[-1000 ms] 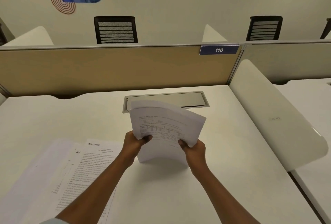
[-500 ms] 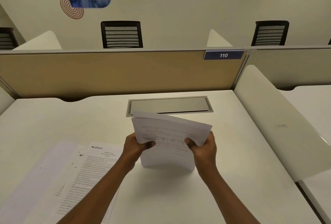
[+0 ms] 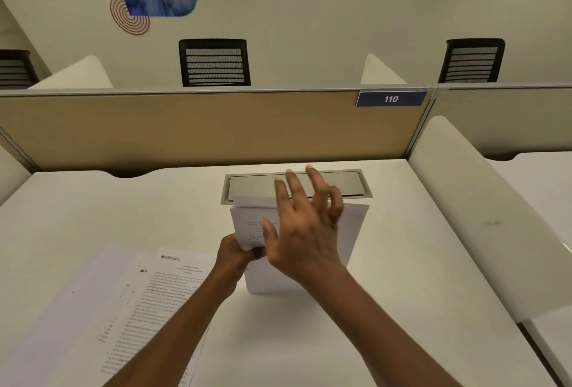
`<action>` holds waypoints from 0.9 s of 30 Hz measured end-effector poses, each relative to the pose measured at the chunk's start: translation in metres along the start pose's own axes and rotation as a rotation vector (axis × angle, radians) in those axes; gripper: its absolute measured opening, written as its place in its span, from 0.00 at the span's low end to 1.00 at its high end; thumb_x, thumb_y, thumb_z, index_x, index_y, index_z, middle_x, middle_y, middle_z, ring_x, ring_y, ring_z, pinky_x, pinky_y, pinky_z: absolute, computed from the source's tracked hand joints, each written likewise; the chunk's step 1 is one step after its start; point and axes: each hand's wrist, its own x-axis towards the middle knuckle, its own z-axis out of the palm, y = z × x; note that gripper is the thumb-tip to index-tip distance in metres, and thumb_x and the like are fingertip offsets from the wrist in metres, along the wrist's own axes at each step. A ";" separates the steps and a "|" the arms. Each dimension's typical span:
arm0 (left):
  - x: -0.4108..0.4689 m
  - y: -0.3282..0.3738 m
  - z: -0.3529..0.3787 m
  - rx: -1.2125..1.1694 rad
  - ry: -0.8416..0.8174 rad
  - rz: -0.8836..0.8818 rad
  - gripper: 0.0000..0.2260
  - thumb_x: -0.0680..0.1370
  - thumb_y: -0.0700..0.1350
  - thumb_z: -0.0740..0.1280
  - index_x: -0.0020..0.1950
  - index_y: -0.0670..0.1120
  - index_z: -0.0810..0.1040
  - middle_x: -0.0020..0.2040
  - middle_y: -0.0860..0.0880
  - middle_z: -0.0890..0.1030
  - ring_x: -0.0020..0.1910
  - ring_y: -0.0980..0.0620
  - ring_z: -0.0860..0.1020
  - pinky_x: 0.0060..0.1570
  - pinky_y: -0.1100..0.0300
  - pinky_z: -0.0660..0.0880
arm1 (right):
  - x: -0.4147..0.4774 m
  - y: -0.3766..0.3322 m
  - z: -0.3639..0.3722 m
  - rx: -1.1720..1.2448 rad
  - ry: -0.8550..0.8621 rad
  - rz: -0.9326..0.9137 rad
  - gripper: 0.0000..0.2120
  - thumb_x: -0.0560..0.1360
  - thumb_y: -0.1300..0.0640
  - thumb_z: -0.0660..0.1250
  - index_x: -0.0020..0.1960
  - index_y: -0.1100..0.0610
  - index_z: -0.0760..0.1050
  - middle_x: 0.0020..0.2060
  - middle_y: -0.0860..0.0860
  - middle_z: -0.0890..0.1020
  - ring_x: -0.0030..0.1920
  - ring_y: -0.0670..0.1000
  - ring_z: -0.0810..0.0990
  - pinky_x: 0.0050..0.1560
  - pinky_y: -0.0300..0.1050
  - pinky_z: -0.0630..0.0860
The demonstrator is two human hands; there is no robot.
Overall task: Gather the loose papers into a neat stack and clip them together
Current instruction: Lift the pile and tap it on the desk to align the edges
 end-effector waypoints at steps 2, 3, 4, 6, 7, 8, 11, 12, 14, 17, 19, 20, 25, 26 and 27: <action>0.000 0.002 0.002 0.049 0.020 0.016 0.15 0.71 0.32 0.72 0.43 0.53 0.78 0.38 0.52 0.83 0.39 0.51 0.80 0.36 0.62 0.77 | 0.004 -0.006 0.007 -0.020 -0.082 -0.017 0.31 0.71 0.43 0.61 0.68 0.59 0.69 0.68 0.56 0.73 0.73 0.59 0.59 0.69 0.58 0.56; -0.001 0.003 0.003 0.061 0.026 0.025 0.14 0.72 0.33 0.72 0.42 0.53 0.77 0.38 0.52 0.82 0.38 0.51 0.79 0.35 0.63 0.77 | 0.005 -0.008 0.010 -0.025 -0.105 -0.023 0.31 0.71 0.43 0.61 0.68 0.59 0.69 0.67 0.56 0.73 0.73 0.59 0.59 0.70 0.58 0.55; -0.001 0.004 0.003 0.065 0.023 0.033 0.13 0.71 0.35 0.73 0.42 0.53 0.76 0.38 0.53 0.82 0.38 0.51 0.79 0.34 0.64 0.78 | 0.006 -0.010 0.012 -0.027 -0.121 -0.028 0.31 0.71 0.43 0.61 0.68 0.59 0.68 0.67 0.56 0.73 0.73 0.59 0.59 0.70 0.58 0.54; -0.003 0.005 0.002 0.068 0.005 0.040 0.11 0.67 0.42 0.74 0.44 0.53 0.76 0.38 0.53 0.83 0.39 0.50 0.80 0.35 0.64 0.79 | 0.005 -0.011 0.017 -0.024 -0.132 -0.036 0.31 0.71 0.43 0.61 0.68 0.59 0.68 0.65 0.56 0.75 0.73 0.59 0.60 0.71 0.57 0.53; -0.004 0.006 0.001 0.066 -0.006 0.045 0.11 0.66 0.44 0.73 0.44 0.53 0.76 0.37 0.55 0.83 0.39 0.51 0.80 0.35 0.65 0.79 | 0.004 -0.011 0.018 -0.021 -0.131 -0.038 0.30 0.71 0.42 0.61 0.68 0.59 0.69 0.64 0.55 0.76 0.73 0.59 0.61 0.71 0.57 0.53; -0.003 0.005 0.001 0.071 -0.012 0.047 0.12 0.66 0.45 0.73 0.45 0.53 0.75 0.38 0.55 0.83 0.39 0.51 0.81 0.35 0.67 0.79 | 0.003 -0.011 0.020 -0.018 -0.129 -0.041 0.30 0.71 0.42 0.61 0.67 0.58 0.70 0.63 0.55 0.77 0.72 0.58 0.62 0.71 0.57 0.53; -0.003 0.005 0.002 0.105 0.006 0.046 0.11 0.73 0.39 0.72 0.50 0.49 0.73 0.41 0.52 0.80 0.40 0.52 0.79 0.31 0.71 0.76 | -0.002 -0.011 0.025 0.002 -0.097 -0.059 0.26 0.72 0.44 0.61 0.64 0.58 0.73 0.60 0.54 0.79 0.71 0.58 0.65 0.70 0.57 0.55; -0.003 0.006 0.004 0.116 0.020 0.044 0.11 0.73 0.39 0.72 0.50 0.48 0.73 0.41 0.52 0.79 0.40 0.52 0.78 0.30 0.72 0.76 | -0.003 -0.011 0.027 0.016 -0.063 -0.069 0.23 0.73 0.46 0.61 0.62 0.58 0.74 0.58 0.53 0.81 0.70 0.57 0.66 0.69 0.57 0.56; -0.003 0.006 0.005 0.118 0.030 0.041 0.11 0.73 0.40 0.73 0.49 0.49 0.73 0.41 0.53 0.79 0.40 0.53 0.78 0.30 0.73 0.76 | -0.006 -0.012 0.032 0.047 0.011 -0.085 0.18 0.74 0.50 0.60 0.58 0.58 0.77 0.53 0.52 0.83 0.69 0.56 0.69 0.68 0.57 0.59; -0.002 0.006 0.006 0.164 0.033 0.034 0.09 0.75 0.39 0.69 0.53 0.45 0.72 0.41 0.53 0.78 0.40 0.54 0.77 0.31 0.74 0.75 | -0.007 -0.015 0.034 0.031 -0.009 -0.081 0.18 0.75 0.49 0.59 0.59 0.57 0.76 0.55 0.52 0.82 0.70 0.57 0.68 0.68 0.57 0.58; -0.002 0.005 0.005 0.165 0.024 0.034 0.11 0.76 0.39 0.68 0.56 0.45 0.70 0.43 0.53 0.78 0.41 0.54 0.78 0.35 0.72 0.75 | -0.007 -0.017 0.033 -0.002 -0.070 -0.051 0.22 0.75 0.46 0.58 0.62 0.57 0.74 0.59 0.54 0.80 0.70 0.58 0.66 0.68 0.58 0.57; -0.002 0.005 0.005 0.159 0.019 0.033 0.12 0.76 0.40 0.67 0.57 0.46 0.70 0.44 0.52 0.78 0.42 0.54 0.78 0.37 0.71 0.75 | -0.007 -0.018 0.032 -0.009 -0.090 -0.031 0.23 0.75 0.45 0.58 0.63 0.57 0.73 0.59 0.55 0.79 0.70 0.59 0.66 0.67 0.58 0.57; -0.003 0.006 0.005 0.152 0.030 0.034 0.12 0.77 0.39 0.67 0.58 0.46 0.69 0.44 0.54 0.78 0.42 0.55 0.77 0.38 0.70 0.74 | -0.009 -0.019 0.033 -0.039 -0.143 0.010 0.28 0.74 0.41 0.58 0.67 0.56 0.69 0.57 0.57 0.79 0.66 0.60 0.67 0.65 0.58 0.58; -0.003 0.006 0.006 0.150 0.033 0.033 0.12 0.77 0.39 0.67 0.58 0.46 0.69 0.43 0.55 0.77 0.42 0.55 0.77 0.37 0.70 0.73 | -0.009 -0.019 0.034 -0.042 -0.147 0.005 0.28 0.74 0.41 0.58 0.67 0.56 0.69 0.56 0.57 0.79 0.66 0.60 0.68 0.65 0.58 0.58; -0.002 0.006 0.006 0.152 0.036 0.032 0.12 0.77 0.39 0.67 0.58 0.46 0.70 0.43 0.55 0.77 0.42 0.55 0.77 0.37 0.70 0.73 | -0.009 -0.019 0.035 -0.044 -0.147 -0.002 0.28 0.74 0.41 0.58 0.67 0.56 0.69 0.55 0.57 0.80 0.65 0.59 0.68 0.64 0.58 0.58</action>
